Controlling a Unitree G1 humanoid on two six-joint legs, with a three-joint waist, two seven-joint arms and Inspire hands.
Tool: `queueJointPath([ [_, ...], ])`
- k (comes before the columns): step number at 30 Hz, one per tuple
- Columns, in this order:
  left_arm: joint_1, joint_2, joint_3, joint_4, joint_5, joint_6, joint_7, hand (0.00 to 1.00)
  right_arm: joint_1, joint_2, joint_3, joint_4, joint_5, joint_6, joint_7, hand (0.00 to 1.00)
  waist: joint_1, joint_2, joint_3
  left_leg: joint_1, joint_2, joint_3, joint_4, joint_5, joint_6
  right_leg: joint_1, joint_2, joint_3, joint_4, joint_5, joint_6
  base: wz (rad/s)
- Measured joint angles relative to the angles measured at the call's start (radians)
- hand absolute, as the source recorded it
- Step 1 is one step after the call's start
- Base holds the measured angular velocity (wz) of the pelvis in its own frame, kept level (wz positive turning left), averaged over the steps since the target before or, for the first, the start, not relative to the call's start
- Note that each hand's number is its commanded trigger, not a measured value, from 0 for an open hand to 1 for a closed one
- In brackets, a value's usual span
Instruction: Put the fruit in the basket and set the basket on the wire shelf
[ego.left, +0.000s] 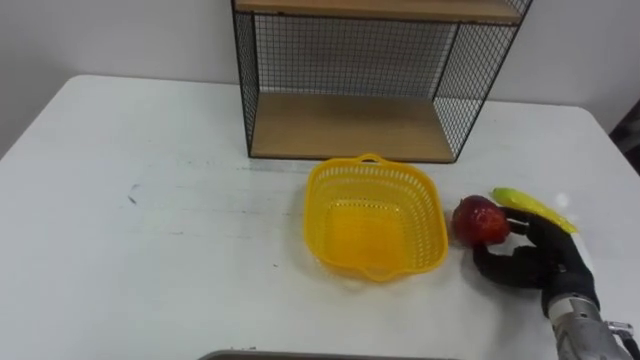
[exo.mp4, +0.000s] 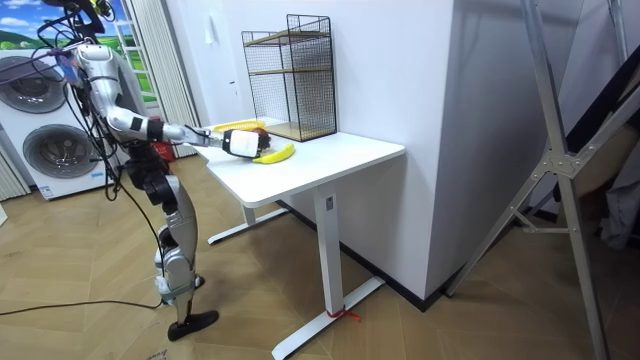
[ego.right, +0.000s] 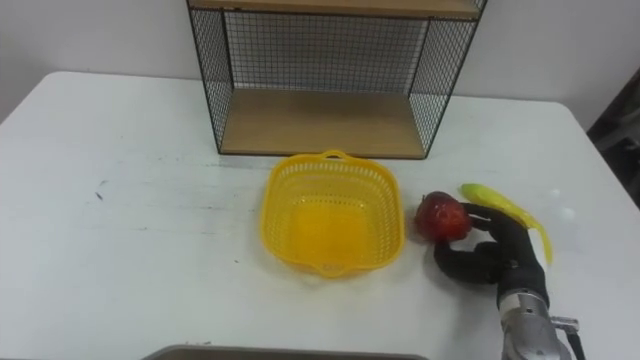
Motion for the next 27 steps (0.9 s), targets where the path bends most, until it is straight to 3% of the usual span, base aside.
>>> queueJointPath([
  [10, -0.005, 0.002, -0.001, 0.0, 0.001, -0.013, 0.0, 0.0, -0.014, 0.0, 0.002, -0.124, 0.009, 0.0, 0.001, 1.0, 0.001, -0.003, 0.0058, -0.02, 0.0, 0.007, 0.002, 0.0, 0.0, -0.026, 0.0, 0.011, 0.013, 0.0, 0.0, -0.02],
  [18, -0.013, 0.003, -0.001, 0.022, 0.001, -0.04, 0.0, 0.0, -0.021, 0.0, 0.005, -0.193, -0.106, -0.006, 0.042, 1.0, 0.008, 0.0, 0.0063, -0.021, 0.001, 0.009, 0.008, 0.0, 0.0, -0.027, 0.001, 0.007, 0.016, 0.0, 0.0, 0.0],
  [27, -0.036, 0.003, -0.001, 0.048, -0.001, -0.043, 0.0, 0.0, -0.023, -0.001, 0.006, -0.31, -0.194, -0.006, 0.05, 1.0, 0.009, 0.006, 0.0075, -0.024, 0.004, 0.01, 0.006, 0.0, 0.0, -0.027, 0.004, 0.007, 0.016, 0.002, -0.003, 0.0],
])
